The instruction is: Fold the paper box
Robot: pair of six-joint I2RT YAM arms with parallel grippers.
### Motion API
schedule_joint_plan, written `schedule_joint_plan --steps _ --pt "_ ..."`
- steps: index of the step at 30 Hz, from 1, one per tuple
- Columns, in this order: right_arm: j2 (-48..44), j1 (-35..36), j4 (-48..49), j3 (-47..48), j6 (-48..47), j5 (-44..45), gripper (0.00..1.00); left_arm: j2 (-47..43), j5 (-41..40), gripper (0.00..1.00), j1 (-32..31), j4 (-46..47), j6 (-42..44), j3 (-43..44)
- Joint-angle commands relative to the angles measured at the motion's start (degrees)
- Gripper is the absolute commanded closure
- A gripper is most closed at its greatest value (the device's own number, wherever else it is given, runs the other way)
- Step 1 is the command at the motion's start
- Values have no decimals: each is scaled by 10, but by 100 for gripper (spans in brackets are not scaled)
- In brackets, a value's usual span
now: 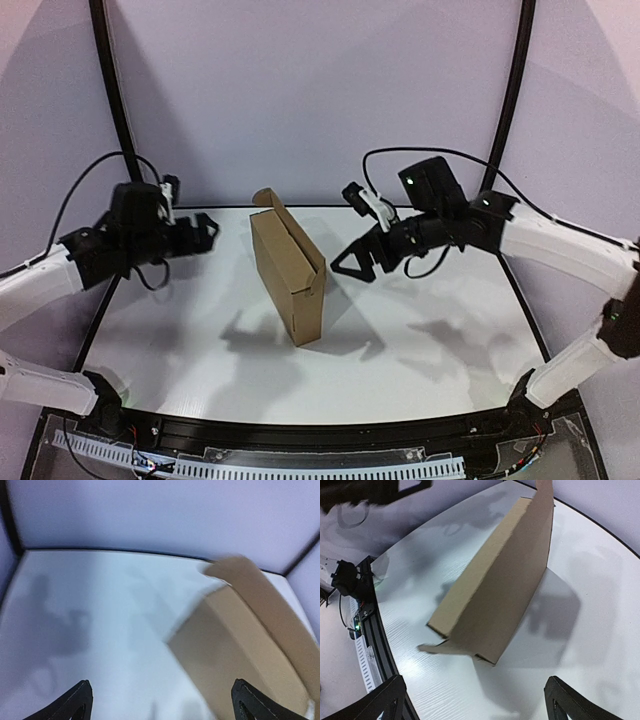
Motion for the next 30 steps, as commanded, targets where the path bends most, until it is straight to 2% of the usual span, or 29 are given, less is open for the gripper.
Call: schedule_joint_plan --steps 1,4,6,10,13,16,18,20,21,24,30 --pt "-55 39 71 -55 47 88 2 6 114 1 102 -24 209 39" --pt "-55 76 75 -63 126 134 2 64 198 1 110 -49 349 123" --pt "-48 101 71 -59 136 140 4 121 230 1 121 -94 399 169" --pt "-17 157 62 -57 100 196 3 236 284 3 138 -190 473 333" --pt "24 207 66 -54 46 296 2 308 297 4 140 -245 539 391" --pt "45 217 80 -54 56 366 2 349 323 5 152 -270 559 442" --pt "51 219 106 -66 78 392 2 364 363 5 164 -267 553 452" --pt "53 227 173 -97 81 410 2 366 393 4 172 -258 547 447" --pt "56 229 183 -108 79 413 2 366 393 4 174 -253 547 443" --pt "88 250 299 -149 47 434 2 357 416 3 176 -208 525 408" --pt "117 261 394 -168 35 443 2 341 424 1 179 -176 482 373"
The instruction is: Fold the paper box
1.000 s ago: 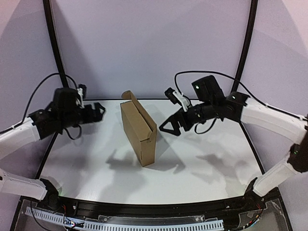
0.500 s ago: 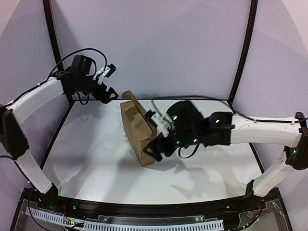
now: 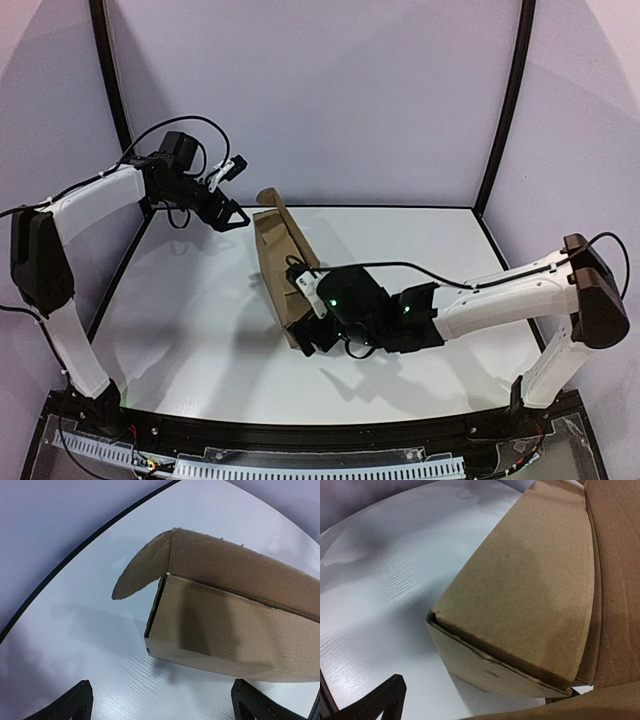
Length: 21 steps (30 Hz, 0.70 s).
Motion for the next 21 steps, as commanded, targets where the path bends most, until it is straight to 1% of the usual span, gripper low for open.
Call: schedule_joint_plan --steps 1,4,5,8,14,17,21 --pt "11 8 128 -23 -9 48 2 -38 27 1 2 32 -35 -30" --pt "27 7 145 -31 -8 109 2 -56 25 1 2 46 -53 -49" --pt "32 2 158 -40 -3 148 2 -63 20 1 2 60 -62 -62" --pt "25 -17 168 -64 38 164 2 -79 8 1 2 77 -79 -80" --pt "-14 -65 148 -98 36 161 2 -112 -3 1 2 107 -96 -116" --pt "-30 -116 158 -121 30 127 2 -117 -3 1 3 107 -101 -120" --pt "-17 -170 175 -113 9 87 2 -120 -8 1 3 109 -104 -122"
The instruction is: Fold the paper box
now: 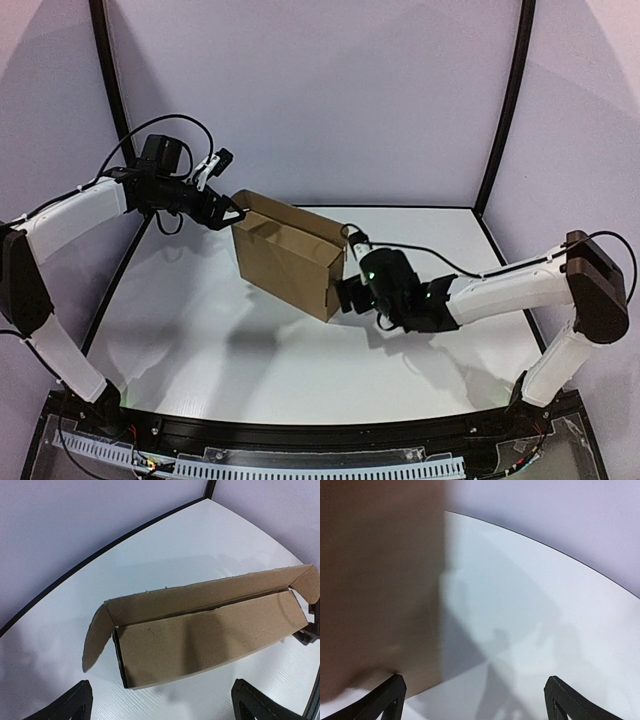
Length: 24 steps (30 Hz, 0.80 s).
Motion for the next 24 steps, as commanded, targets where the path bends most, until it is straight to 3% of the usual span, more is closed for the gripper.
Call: schedule_joint_plan --steps 1,8,14,17,20,24 --pt "6 -61 40 5 -20 -58 2 -22 -13 1 3 13 -11 -10" --pt "3 -133 1 35 -46 -101 2 -24 -43 1 2 8 -15 -3" --pt "-120 -126 -169 1 -58 -296 2 5 -67 1 10 -46 41 60" --pt "-124 -78 -141 -7 -79 -320 2 33 -56 1 20 -67 40 99" --pt "-50 -23 -27 9 -103 -274 2 36 -44 1 26 -39 26 93" --pt "40 -8 25 56 -93 -224 1 26 -42 1 29 -7 16 72"
